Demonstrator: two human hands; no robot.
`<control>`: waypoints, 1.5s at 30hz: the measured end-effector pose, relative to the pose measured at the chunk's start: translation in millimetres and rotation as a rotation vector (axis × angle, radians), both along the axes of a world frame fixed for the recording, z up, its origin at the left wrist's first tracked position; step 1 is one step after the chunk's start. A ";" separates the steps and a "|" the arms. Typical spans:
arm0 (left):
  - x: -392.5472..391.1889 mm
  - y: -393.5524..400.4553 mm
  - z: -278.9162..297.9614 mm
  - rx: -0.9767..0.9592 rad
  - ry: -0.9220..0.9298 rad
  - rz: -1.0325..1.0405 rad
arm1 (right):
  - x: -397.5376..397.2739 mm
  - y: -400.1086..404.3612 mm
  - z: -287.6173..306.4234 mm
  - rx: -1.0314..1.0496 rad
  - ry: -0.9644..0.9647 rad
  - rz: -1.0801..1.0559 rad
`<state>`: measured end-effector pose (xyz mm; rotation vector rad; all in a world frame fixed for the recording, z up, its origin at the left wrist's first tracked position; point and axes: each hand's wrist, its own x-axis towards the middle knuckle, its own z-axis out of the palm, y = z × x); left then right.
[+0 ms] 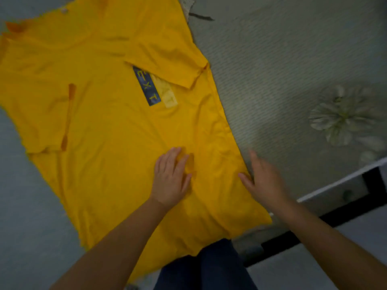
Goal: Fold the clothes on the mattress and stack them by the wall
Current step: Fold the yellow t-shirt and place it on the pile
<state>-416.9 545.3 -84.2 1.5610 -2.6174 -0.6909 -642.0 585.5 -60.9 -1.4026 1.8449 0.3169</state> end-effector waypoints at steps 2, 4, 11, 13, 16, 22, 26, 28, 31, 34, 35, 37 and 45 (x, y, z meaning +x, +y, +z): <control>10.4 45.2 -3.2 0.039 -0.034 -0.024 | 5.4 33.7 5.3 0.039 -0.016 -0.052; 22.8 80.6 -5.7 0.053 -0.051 -0.008 | 10.5 59.5 7.9 0.071 0.046 -0.071; 49.9 145.6 -10.0 0.087 -0.047 0.009 | 29.1 77.7 24.1 0.024 0.020 -0.319; 50.1 157.6 -8.4 0.111 -0.035 0.045 | 31.0 57.5 31.5 -0.039 -0.054 -0.478; 46.2 174.4 -2.2 0.176 -0.056 0.095 | 34.6 15.0 34.3 -0.103 -0.181 -0.709; 39.3 175.7 -4.2 -0.011 0.106 0.345 | 52.4 -34.7 28.0 0.013 -0.454 -0.891; 55.2 175.5 -1.1 -0.098 0.139 0.427 | 58.9 -28.8 18.9 -0.137 -0.310 -0.535; 70.9 182.3 -0.2 -0.103 0.086 0.531 | 56.7 -18.5 12.1 -0.203 -0.051 0.116; 93.5 203.2 -0.2 -0.083 -0.026 0.681 | 50.8 -0.8 3.6 -0.252 0.108 0.608; 109.8 225.0 4.5 -0.018 -0.072 0.769 | 49.1 2.1 5.8 -0.363 0.081 0.548; 112.5 230.3 6.5 0.011 -0.063 0.789 | 47.8 3.6 10.3 -0.408 0.028 0.522; 113.0 234.8 10.4 0.045 -0.051 0.756 | 44.2 9.7 26.1 -0.560 -0.079 0.530; 118.3 257.7 31.8 0.375 -0.317 0.483 | -16.3 88.8 57.1 -0.522 0.026 0.990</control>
